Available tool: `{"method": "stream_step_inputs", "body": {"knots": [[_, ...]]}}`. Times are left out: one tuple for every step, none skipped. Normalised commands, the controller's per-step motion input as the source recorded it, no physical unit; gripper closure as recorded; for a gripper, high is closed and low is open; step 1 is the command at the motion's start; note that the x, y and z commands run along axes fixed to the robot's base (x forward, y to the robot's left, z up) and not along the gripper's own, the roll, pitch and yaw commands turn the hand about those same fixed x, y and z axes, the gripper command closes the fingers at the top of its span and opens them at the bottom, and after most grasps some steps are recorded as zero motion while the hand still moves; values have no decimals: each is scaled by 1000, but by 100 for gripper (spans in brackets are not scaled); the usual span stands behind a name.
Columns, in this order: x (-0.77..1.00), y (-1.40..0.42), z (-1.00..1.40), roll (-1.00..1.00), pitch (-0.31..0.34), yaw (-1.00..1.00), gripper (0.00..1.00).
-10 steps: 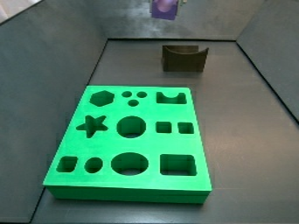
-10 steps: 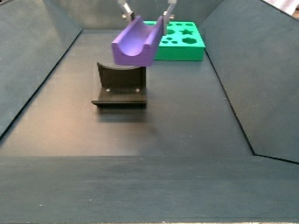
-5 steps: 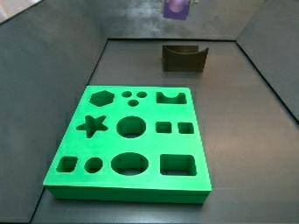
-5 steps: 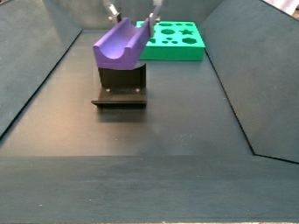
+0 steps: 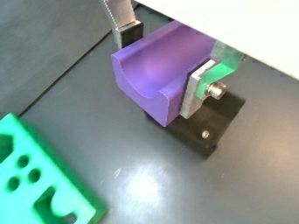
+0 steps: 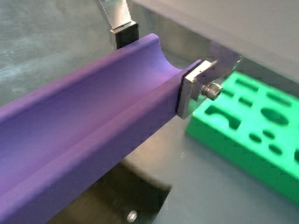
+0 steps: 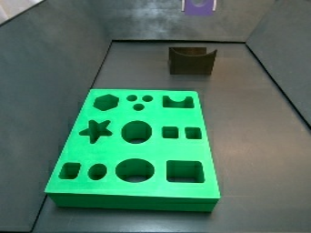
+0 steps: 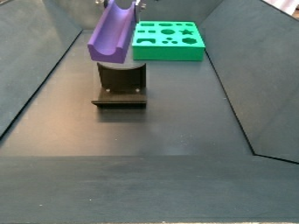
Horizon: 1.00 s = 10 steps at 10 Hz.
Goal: Pick up the arch object. Move up. Place the arch object on the fixture. Regrasp the arch object. Move to above the board. Insert the arch object.
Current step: Place the arch object on the fixture.
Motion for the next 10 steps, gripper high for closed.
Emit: {"method": "stream_step_inputs", "body": {"knots": [[47,7,19,-1000,47,159,100],[47,23,-1,-1000,70,145,100],[53,27,-7,-1000,85,138,100],[73,34,-8,-1000,130,115,100],[78,34,-12,-1000,151,104,100],[79,39,-13,-1000,183,79,100],[76,41,-10,-1000,228,32,100],[77,39,-15,-965,262,-21,100],[80,44,-13,-775,250,-75,100],[79,45,-19,-521,219,-142,100]]}}
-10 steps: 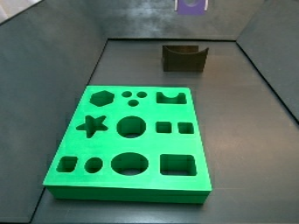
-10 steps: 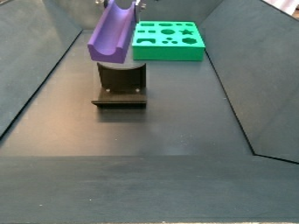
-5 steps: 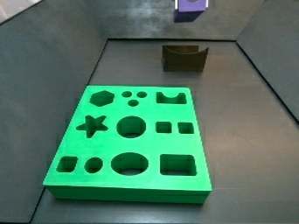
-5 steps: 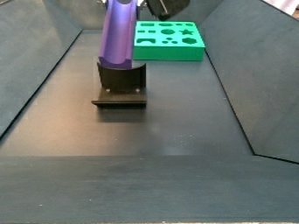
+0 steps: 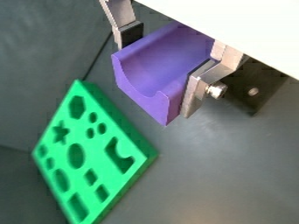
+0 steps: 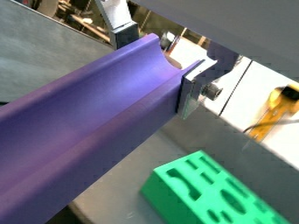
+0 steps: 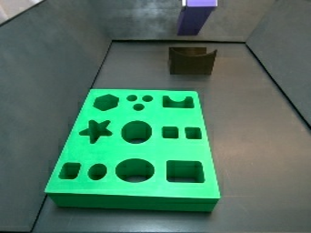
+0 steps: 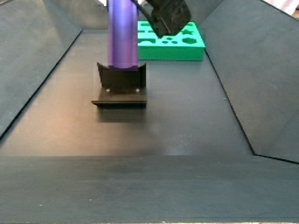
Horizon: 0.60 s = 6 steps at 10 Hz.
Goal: Pick up the arch object. Move up. Place the arch object on the fixture. Regrasp the arch object. Move to above the board. Insert the arch object.
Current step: Place the arch object on the fixture.
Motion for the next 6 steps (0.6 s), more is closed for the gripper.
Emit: {"method": "stream_step_inputs", "body": {"knots": [[82,41,-14,-341,187,-183,100],[73,29,-2,-230,144,-202,100],[63,30,-4,-173,96,-202,100],[62,39,-1,-134,56,-201,100],[93,33,-1000,-147,-9,-273,100],[99,32,-1000,-143,-24,-255,100]]}}
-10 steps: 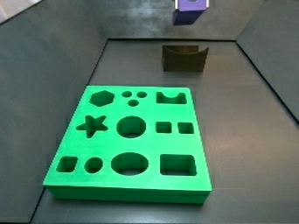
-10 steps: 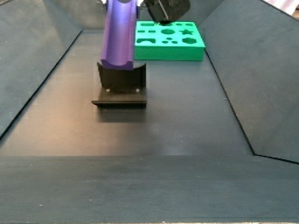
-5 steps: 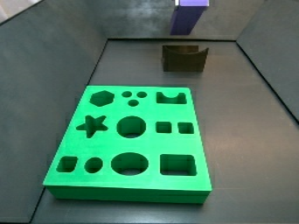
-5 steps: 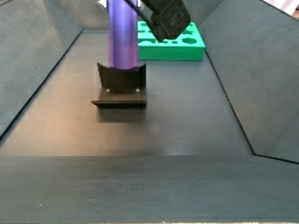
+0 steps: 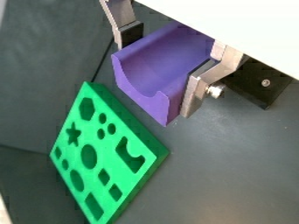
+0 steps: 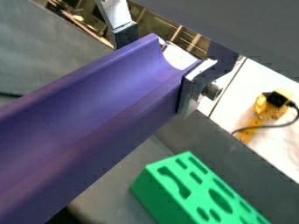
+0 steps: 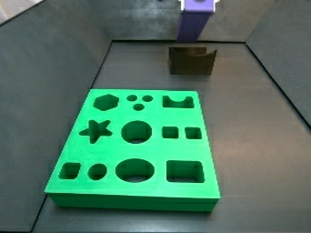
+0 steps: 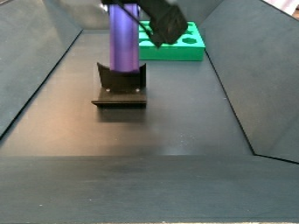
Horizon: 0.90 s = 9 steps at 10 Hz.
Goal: Pick up the arch object. Move up. Place the arch object on the fixture. Regrasp the arch object. Move to above the board. Insert the arch object.
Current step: Place the arch object on the fixture.
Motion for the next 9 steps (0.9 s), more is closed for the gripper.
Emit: {"method": "stream_step_inputs", "body": {"knots": [[126,36,-1000,-130,-67,-199,100],[127,37,-1000,-119,-102,-157,100],[124,38,-1000,-107,-134,-116,100],[120,38,-950,-95,-148,-89,100],[89,24,-632,-75,-158,-22,100],[73,16,-447,-63,-142,14,100],[61,10,-300,-54,-122,42,100],[39,-18,-205,-66,-103,62,100],[28,-19,-192,-65,-100,65,100]]}}
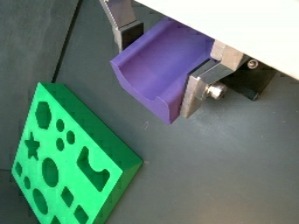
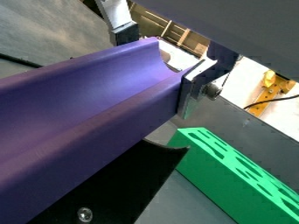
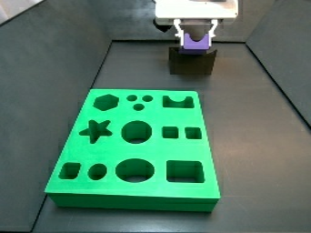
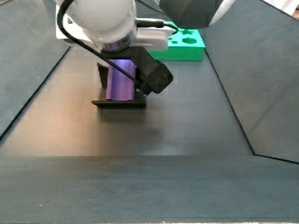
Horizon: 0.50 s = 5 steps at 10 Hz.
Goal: Pick up the arch object. Move up. Place the arch object on the fixture. Regrasp the arch object. Move to above the board. Insert the arch object.
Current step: Place the arch object on the fixture.
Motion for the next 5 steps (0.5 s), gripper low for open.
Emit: {"method": "stream_step_inputs", "body": {"knots": [[25,-18,-192,-63,-97,64,100],[22,-18,-192,-61,-92,62,100],[19,-18,-191,-59,-88,60,100],[17,-18,-191,-58,-85,58,100],[0,0,0,0,0,0,0]]}}
